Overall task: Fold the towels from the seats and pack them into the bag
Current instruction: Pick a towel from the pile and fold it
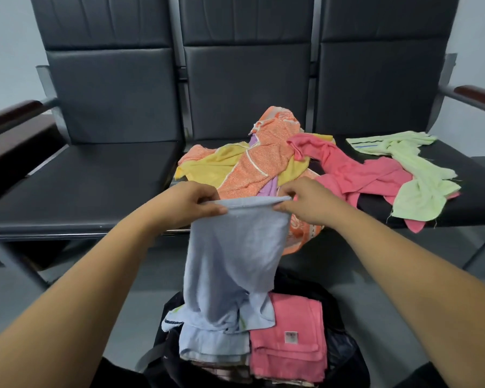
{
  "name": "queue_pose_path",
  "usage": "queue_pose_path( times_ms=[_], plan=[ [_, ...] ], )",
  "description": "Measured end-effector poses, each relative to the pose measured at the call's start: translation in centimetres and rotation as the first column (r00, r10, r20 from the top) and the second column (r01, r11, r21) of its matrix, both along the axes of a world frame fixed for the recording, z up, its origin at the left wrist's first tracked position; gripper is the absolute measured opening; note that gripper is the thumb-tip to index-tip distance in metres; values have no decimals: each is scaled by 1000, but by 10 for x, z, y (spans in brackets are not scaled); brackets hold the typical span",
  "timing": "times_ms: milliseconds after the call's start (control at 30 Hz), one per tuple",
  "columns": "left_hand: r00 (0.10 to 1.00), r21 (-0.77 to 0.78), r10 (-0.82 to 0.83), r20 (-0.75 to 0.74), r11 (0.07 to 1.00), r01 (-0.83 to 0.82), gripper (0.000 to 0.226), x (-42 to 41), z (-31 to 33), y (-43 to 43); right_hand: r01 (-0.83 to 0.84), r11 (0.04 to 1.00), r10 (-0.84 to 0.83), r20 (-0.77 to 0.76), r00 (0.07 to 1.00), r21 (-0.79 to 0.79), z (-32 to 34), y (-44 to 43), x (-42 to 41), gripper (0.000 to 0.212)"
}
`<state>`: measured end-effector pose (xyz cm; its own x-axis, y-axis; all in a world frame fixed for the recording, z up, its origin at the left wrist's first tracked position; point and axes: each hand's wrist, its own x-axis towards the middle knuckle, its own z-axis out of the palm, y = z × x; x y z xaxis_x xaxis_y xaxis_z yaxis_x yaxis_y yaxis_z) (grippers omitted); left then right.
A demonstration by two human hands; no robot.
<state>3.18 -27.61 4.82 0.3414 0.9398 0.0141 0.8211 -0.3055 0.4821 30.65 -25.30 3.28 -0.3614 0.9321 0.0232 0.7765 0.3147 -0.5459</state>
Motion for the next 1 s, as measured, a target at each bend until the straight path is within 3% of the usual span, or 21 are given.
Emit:
queue_pose_path(
  times_ms=[133, 200, 333, 400, 500, 600, 667, 733, 800, 867, 933, 1000],
  plan=[
    [986, -101, 16, -168, 994, -33, 31, -9, -4, 0, 97, 989, -135, -421, 897, -110, 7, 2, 10, 13],
    [974, -123, 26, -224, 991, -55, 30, -14, -9, 0, 137, 974, -214, -533, 818, -180, 5, 8, 15, 10],
    [972, -60, 114, -204, 990, -129, 30, -28, -7, 3, 295, 930, -362, -407, 839, -220, -14, 16, 25, 11],
    [957, -109, 113, -267, 983, -146, 19, -34, -5, 3, 364, 889, -454, -430, 780, -278, -23, 20, 33, 10],
    [938, -222, 80, -338, 961, -162, 21, -39, -12, 2, 358, 853, -516, -516, 684, -379, -27, 27, 42, 29],
    [979, -280, 201, -19, 939, -198, 27, -32, -16, 4, 195, 882, -420, -527, 739, -429, -21, 22, 37, 22],
    [956, -199, 278, 91, 946, -256, 25, -24, -14, 6, 91, 897, -339, -542, 769, -433, -18, 15, 29, 12],
    [941, -124, 302, 153, 950, -285, 16, -19, -14, 9, 82, 916, -309, -562, 768, -393, -17, 11, 21, 9],
    [880, -191, 316, 355, 946, -262, 9, -14, -13, 7, 108, 930, -308, -587, 749, -350, -15, 9, 14, 15],
    [765, -327, 317, 560, 933, -148, 10, -9, -9, 3, 125, 939, -306, -610, 730, -321, -10, 7, 8, 20],
    [666, -425, 265, 697, 901, 88, 23, -5, -6, 0, 130, 949, -286, -612, 738, -287, -3, 3, 4, 22],
    [727, -388, 128, 674, 900, 201, 35, -3, -2, -3, 123, 964, -246, -607, 755, -237, 3, -1, -1, 20]
  ],
)
